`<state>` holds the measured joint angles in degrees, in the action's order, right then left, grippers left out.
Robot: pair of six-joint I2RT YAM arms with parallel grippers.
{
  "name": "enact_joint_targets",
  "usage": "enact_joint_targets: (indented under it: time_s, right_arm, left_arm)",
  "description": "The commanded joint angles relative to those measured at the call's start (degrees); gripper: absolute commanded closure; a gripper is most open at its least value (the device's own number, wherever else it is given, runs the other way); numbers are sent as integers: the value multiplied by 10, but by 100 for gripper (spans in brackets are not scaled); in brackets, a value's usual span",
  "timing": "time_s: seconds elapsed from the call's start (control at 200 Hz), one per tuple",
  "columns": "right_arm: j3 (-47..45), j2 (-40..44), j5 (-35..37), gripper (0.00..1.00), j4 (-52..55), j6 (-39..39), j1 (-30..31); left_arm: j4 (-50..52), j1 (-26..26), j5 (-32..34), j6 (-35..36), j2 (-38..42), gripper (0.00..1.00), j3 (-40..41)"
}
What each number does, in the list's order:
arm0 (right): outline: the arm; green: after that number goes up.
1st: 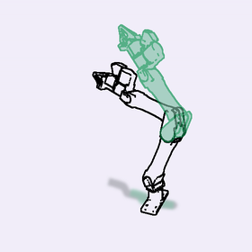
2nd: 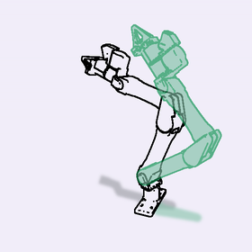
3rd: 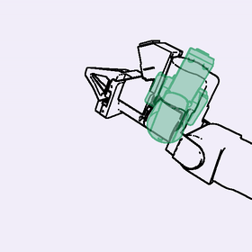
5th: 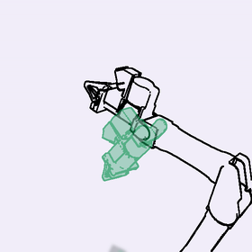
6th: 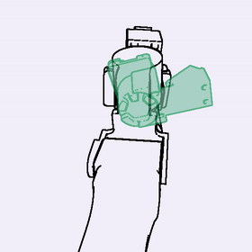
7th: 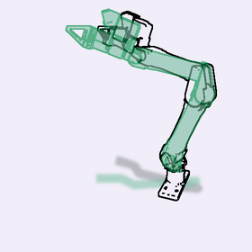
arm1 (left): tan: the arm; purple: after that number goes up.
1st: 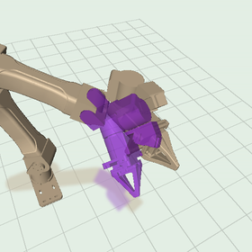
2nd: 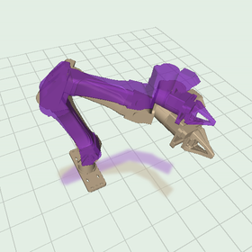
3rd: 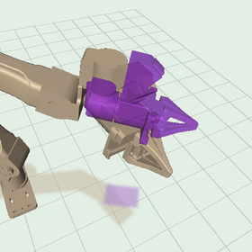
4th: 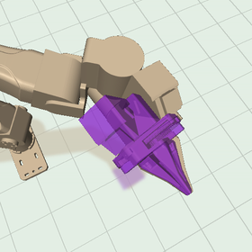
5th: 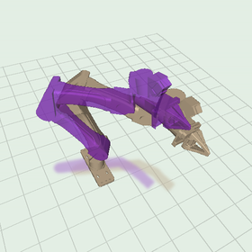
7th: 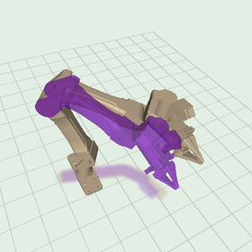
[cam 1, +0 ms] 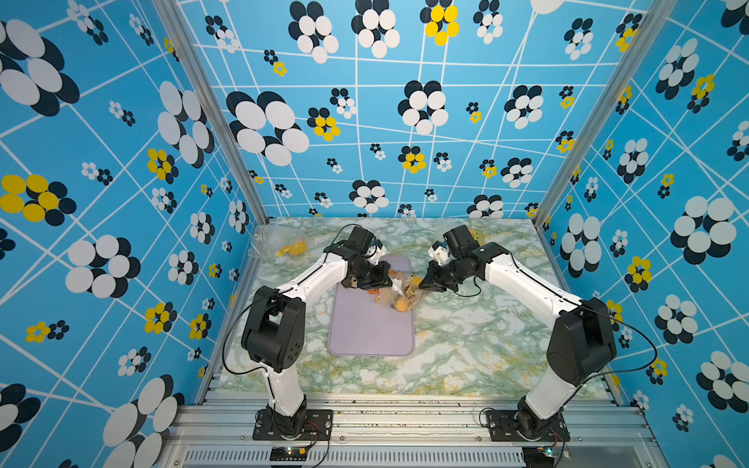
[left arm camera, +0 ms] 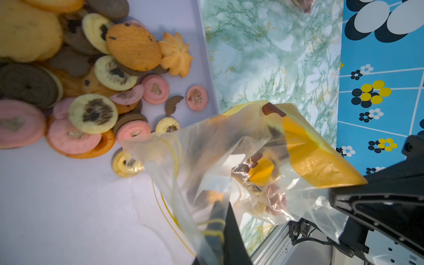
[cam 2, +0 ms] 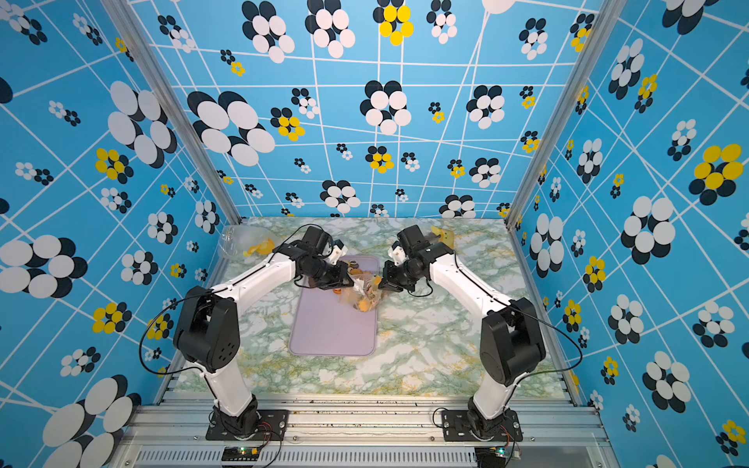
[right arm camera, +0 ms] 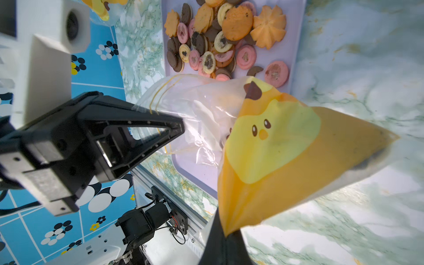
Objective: Pour cookies out of the ziploc bag
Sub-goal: 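Pick up the ziploc bag from the center of the board, then pour the cookies out of the ziploc bag onto the tray.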
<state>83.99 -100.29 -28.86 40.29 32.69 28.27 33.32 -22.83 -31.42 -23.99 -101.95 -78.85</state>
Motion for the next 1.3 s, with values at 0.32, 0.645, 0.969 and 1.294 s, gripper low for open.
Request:
enact_joint_targets:
  time_s: [0.32,0.645,0.969,1.294]
  right_arm:
    - [180,-101,-1,100,26,30,63]
    - [249,-157,3,100,43,38,93]
    - [288,-164,32,100,85,22,103]
    - [361,-188,118,100,236,-60,106]
  left_arm:
    - [-13,85,23,-17,52,100,79]
    - [-20,137,20,-13,36,100,98]
    - [-19,152,14,-18,15,100,101]
    - [-12,151,4,-18,6,100,99]
